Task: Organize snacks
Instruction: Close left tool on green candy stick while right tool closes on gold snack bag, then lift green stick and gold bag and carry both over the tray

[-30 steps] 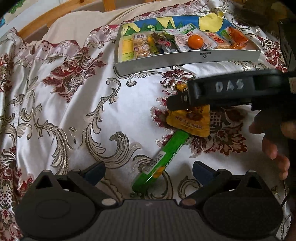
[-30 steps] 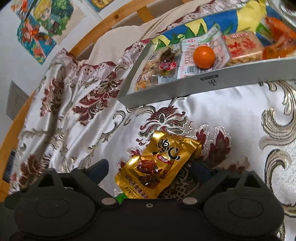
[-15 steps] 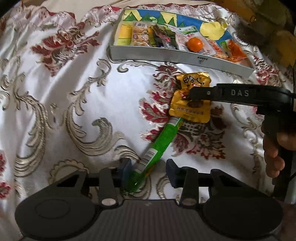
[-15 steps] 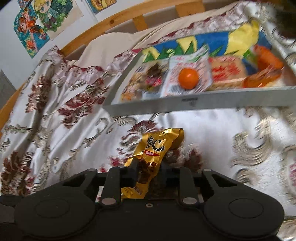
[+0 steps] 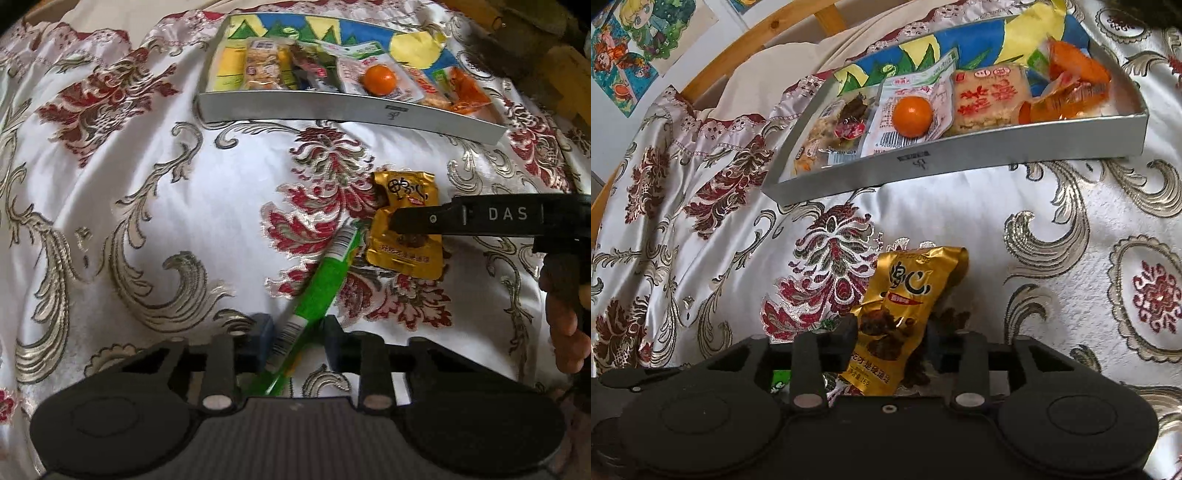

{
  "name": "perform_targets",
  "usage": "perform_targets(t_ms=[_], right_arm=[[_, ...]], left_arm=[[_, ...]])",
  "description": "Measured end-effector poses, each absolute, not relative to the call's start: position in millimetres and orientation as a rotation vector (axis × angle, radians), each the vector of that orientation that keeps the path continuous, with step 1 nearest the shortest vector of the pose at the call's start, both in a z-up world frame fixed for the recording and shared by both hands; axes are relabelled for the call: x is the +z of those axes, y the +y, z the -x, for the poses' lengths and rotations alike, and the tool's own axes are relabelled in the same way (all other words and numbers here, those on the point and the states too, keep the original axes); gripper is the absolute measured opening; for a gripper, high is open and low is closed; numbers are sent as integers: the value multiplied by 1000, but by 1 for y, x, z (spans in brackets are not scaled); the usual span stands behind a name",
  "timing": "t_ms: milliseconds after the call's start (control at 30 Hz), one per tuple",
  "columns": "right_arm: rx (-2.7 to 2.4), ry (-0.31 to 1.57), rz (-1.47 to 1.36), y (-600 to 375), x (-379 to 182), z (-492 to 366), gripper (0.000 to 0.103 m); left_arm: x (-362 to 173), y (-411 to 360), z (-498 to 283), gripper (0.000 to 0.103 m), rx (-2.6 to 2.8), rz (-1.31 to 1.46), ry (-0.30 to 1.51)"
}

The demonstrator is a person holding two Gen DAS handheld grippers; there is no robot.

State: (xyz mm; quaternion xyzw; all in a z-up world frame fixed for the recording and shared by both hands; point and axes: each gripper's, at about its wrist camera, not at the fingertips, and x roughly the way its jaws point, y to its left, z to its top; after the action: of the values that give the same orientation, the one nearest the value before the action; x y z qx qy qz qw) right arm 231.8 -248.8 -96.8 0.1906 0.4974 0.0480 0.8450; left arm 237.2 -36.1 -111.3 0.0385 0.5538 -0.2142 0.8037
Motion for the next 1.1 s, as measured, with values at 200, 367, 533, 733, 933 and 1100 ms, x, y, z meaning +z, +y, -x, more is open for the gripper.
perform_targets(t_ms=[200,367,533,733,933,1100], right_arm=[[110,1022,-315,-239,-103,-233,47],[115,992,-251,-232,-102,-231,32],[126,978,-265,-231,-94,-223,18],[155,924,-242,-224,-79,-210,13],[158,897,-232,-226,-62,-192,13],[165,905,-298,-237,-52,-171,13]], left_arm=[[-110,-33,-237,26,-435,-19,1221],[-108,-36,-233,25,-412,-23,1232],[-108,-35,-233,24,-403,-8,1235],[-107,-33,-231,24,-386,14,1236],[-104,-30,-229,21,-384,86,1274],[-104,-26,-228,20,-399,146,1304]])
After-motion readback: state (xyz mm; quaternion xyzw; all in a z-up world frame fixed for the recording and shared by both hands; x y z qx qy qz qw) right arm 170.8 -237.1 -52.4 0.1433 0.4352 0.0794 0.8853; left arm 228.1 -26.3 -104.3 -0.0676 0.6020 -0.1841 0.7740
